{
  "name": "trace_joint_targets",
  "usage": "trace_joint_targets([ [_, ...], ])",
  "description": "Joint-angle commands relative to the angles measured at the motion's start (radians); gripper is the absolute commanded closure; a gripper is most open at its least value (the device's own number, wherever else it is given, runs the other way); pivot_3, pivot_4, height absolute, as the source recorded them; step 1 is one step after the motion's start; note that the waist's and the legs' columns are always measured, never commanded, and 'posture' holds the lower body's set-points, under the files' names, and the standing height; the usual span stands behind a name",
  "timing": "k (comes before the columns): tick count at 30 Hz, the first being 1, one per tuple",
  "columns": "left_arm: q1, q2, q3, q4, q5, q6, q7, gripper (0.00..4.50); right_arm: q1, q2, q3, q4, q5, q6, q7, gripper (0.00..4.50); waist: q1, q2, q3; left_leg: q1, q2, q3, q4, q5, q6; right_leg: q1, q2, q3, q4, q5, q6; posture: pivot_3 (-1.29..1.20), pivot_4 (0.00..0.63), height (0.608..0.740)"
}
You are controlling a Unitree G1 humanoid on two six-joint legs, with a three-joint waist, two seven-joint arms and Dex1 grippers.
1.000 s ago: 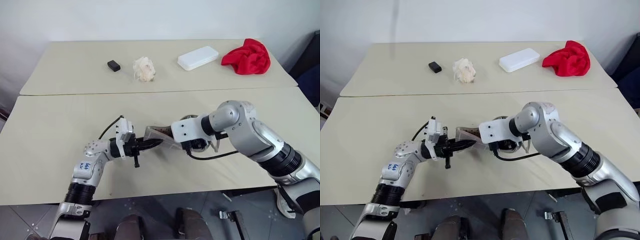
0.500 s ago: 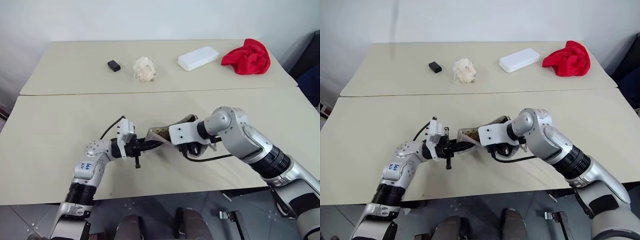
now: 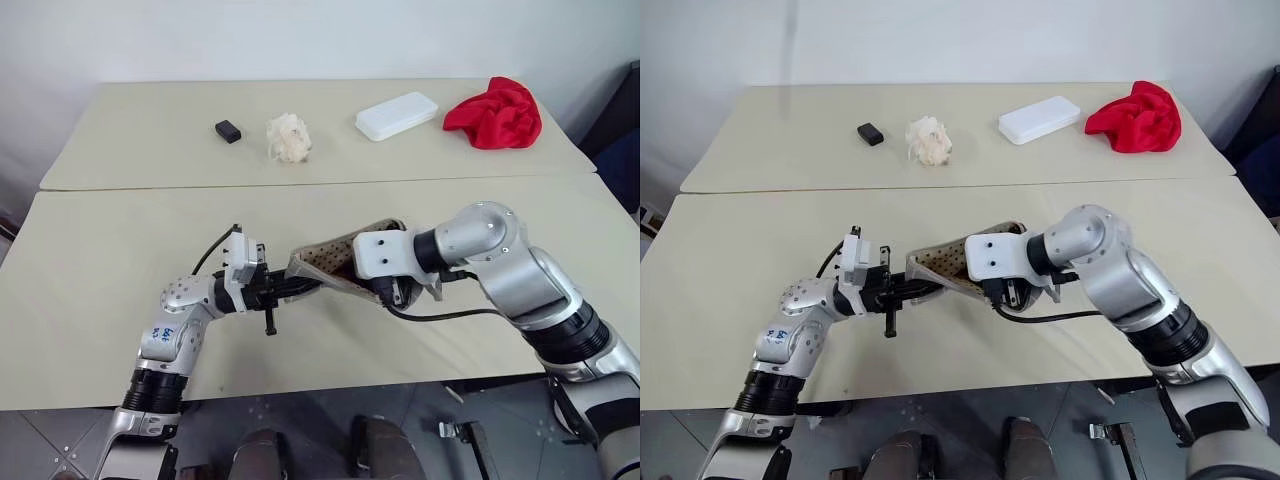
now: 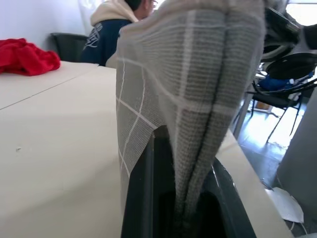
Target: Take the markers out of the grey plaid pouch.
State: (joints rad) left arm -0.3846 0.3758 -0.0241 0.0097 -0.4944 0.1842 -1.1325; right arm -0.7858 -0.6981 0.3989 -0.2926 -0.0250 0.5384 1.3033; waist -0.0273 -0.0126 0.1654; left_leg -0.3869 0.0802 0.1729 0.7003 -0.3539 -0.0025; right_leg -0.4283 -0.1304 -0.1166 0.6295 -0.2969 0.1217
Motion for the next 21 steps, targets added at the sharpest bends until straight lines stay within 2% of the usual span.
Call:
trace_joint_targets([
  [1,0.023,0.027,0.010,0.023,0.016,0.011,0.019,4.50,0.006,-0.026,-0.093,-0.022,0.069,-0.046,0.001,3.89,0.000,0.000,0.000,0.000,0.000,0.000,0.000,0.000,0.000,0.000,0.000,0.000,0.000,0.000,0.000,0.00,0.150,0.740],
  [10,0.042,0.048,0.010,0.006,0.012,0.013,0.018,4.50,0.095,-0.042,-0.190,0.028,0.201,-0.095,-0.014,3.89,0.001,0.000,0.000,0.000,0.000,0.000,0.000,0.000,0.000,0.000,0.000,0.000,0.000,0.000,0.000,0.00,0.150,0.740],
  [15,0.051,0.063,0.007,-0.002,0.013,0.007,0.021,4.50,0.093,-0.157,-0.145,0.126,0.058,-0.239,-0.045,3.89,0.002,0.000,0.000,0.000,0.000,0.000,0.000,0.000,0.000,0.000,0.000,0.000,0.000,0.000,0.000,0.00,0.150,0.740],
  [21,0.069,0.083,-0.004,-0.012,0.022,-0.016,0.017,4.50,0.090,-0.174,-0.166,0.128,0.096,-0.243,-0.040,3.89,0.001,0.000,0.000,0.000,0.000,0.000,0.000,0.000,0.000,0.000,0.000,0.000,0.000,0.000,0.000,0.00,0.150,0.740],
])
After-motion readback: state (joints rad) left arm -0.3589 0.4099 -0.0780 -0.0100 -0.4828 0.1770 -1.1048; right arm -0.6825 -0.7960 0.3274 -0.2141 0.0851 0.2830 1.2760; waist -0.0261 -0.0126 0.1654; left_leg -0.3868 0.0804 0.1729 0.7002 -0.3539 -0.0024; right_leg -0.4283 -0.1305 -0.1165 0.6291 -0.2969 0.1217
